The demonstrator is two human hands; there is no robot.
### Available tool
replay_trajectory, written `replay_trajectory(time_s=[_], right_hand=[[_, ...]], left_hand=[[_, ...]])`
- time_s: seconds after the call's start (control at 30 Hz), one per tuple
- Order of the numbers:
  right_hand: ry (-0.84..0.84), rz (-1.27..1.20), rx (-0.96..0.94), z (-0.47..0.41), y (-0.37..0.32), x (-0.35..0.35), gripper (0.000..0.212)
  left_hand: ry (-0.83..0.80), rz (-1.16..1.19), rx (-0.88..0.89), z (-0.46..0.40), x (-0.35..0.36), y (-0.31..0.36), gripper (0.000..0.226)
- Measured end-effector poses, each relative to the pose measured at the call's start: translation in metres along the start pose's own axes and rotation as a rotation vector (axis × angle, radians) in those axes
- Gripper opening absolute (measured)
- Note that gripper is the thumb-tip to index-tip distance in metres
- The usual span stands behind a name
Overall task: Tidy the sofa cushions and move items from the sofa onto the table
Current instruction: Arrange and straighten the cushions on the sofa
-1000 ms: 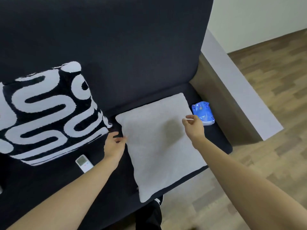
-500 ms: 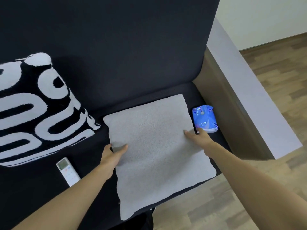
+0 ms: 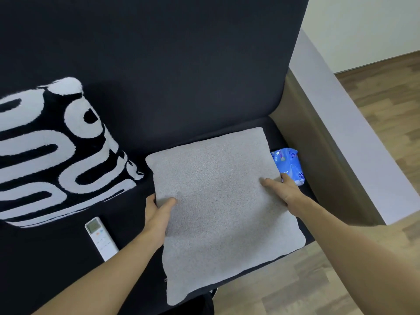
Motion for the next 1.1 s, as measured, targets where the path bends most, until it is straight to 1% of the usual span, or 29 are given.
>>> replay_trajectory(time_s=[0.03,0.07,0.13,0.17,0.27,0.3,0.43,0.57,0.6,0.7,0.87,0.97,1.1], right_hand=[[0.005,-0.017,0.005,0.005,-0.005,-0.003,0.074],[0.011,-0.031,-0.007,0.010,-0.012,-0.007,0.075],[0.015,-0.047,-0.037,0.023,-0.030,-0.015,0.089],[0.029,-0.062,-0.054,0.032,-0.042,-0.020,0.090],[0.043,-0.137,-0.160,0.043,-0.073,-0.029,0.065],[0.047,-0.146,-0.194,0.046,-0.083,-0.031,0.063],[0.049,-0.179,-0.296,0.055,-0.125,-0.037,0.069],[0.054,-0.218,-0.370,0.048,-0.160,-0.032,0.087],[0.051,-0.216,-0.382,0.044,-0.166,-0.029,0.086],[0.004,-0.239,-0.385,0.028,-0.176,-0.021,0.075],[-0.045,-0.235,-0.355,-0.003,-0.170,-0.007,0.073],[-0.085,-0.235,-0.316,-0.023,-0.154,0.005,0.076],[-0.132,-0.306,-0.318,-0.029,-0.151,0.013,0.084]], left_hand=[[-0.015,0.010,0.017,0.003,0.000,0.007,0.062],[-0.029,0.023,0.039,0.006,0.000,0.017,0.063],[-0.052,0.044,0.090,0.013,0.000,0.041,0.066],[-0.064,0.053,0.126,0.018,0.000,0.055,0.066],[-0.087,0.064,0.262,0.025,0.003,0.092,0.066],[-0.087,0.064,0.311,0.026,0.003,0.102,0.067],[-0.084,0.058,0.466,0.028,0.003,0.138,0.067],[-0.102,0.060,0.558,0.019,0.003,0.160,0.073],[-0.094,0.050,0.576,0.015,0.004,0.163,0.074],[-0.065,0.024,0.617,0.002,0.008,0.166,0.073],[-0.034,-0.022,0.610,-0.017,0.011,0.150,0.073],[-0.040,-0.064,0.582,-0.035,0.014,0.134,0.077],[-0.042,-0.106,0.606,-0.037,0.022,0.136,0.076]])
Point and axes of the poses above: each hand's wrist, its own z-axis away from the middle knuckle, its own x-axis out of the palm, y = z × x, the point moved 1 cm from there along -z, towards the middle knuckle
